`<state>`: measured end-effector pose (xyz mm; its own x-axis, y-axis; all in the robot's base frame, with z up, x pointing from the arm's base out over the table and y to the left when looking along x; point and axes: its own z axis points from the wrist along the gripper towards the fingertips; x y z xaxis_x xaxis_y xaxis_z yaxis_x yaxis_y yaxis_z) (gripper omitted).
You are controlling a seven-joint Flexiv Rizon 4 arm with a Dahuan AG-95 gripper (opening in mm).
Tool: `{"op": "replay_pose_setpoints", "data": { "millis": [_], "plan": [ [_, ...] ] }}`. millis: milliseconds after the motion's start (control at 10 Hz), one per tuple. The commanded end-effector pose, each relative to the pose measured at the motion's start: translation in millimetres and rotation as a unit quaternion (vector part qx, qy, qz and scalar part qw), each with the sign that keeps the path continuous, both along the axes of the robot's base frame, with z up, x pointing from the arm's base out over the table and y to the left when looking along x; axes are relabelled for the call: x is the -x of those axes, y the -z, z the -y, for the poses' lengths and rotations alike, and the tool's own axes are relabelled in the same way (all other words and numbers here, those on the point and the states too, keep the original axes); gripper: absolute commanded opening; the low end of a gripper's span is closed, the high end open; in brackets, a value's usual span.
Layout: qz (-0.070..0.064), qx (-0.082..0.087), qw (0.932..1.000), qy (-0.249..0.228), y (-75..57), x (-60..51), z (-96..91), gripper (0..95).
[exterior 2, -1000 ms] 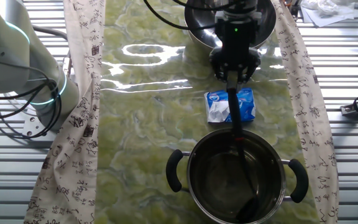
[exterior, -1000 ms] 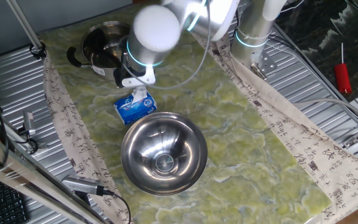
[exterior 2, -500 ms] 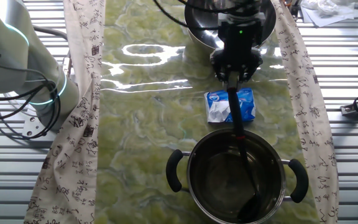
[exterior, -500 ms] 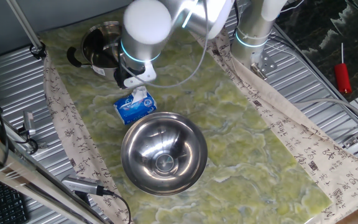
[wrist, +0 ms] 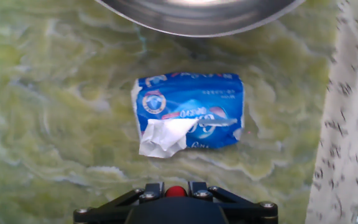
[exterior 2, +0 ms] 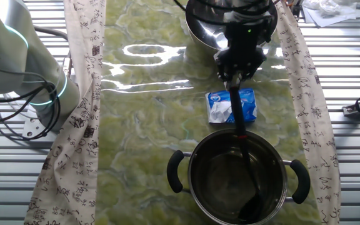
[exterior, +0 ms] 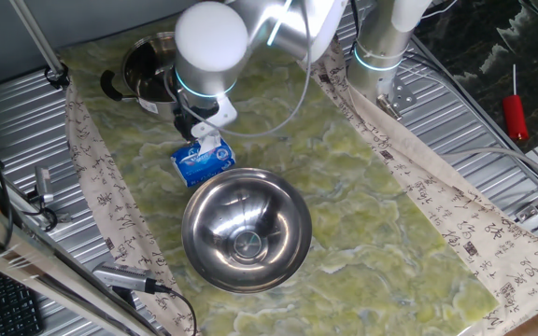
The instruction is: Scoop water with a large spoon from one bowl to another
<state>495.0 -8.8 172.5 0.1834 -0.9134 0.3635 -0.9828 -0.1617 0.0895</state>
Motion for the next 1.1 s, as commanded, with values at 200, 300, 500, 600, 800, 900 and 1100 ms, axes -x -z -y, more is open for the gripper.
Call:
{"op": "replay_pose_setpoints", "data": {
  "millis": [200,300,500,600,800,900,1100],
  "plan": [
    [-0.039,-0.004,0.9984,-0.042,-13.8,5.8,-5.7,0.0],
    [-0.045,-0.004,0.9975,-0.054,-19.7,8.6,-7.8,0.0],
    [-0.053,-0.009,0.9963,-0.068,-26.1,11.9,-7.8,0.0],
    [-0.061,-0.022,0.9948,-0.079,-29.1,13.6,-4.5,0.0],
    [-0.076,-0.041,0.9913,-0.099,-31.9,15.3,0.0,0.0],
    [-0.081,-0.046,0.9896,-0.109,-32.7,15.8,0.6,0.0],
    [-0.094,-0.054,0.9839,-0.142,-33.5,16.5,0.3,0.0]
  ]
}}
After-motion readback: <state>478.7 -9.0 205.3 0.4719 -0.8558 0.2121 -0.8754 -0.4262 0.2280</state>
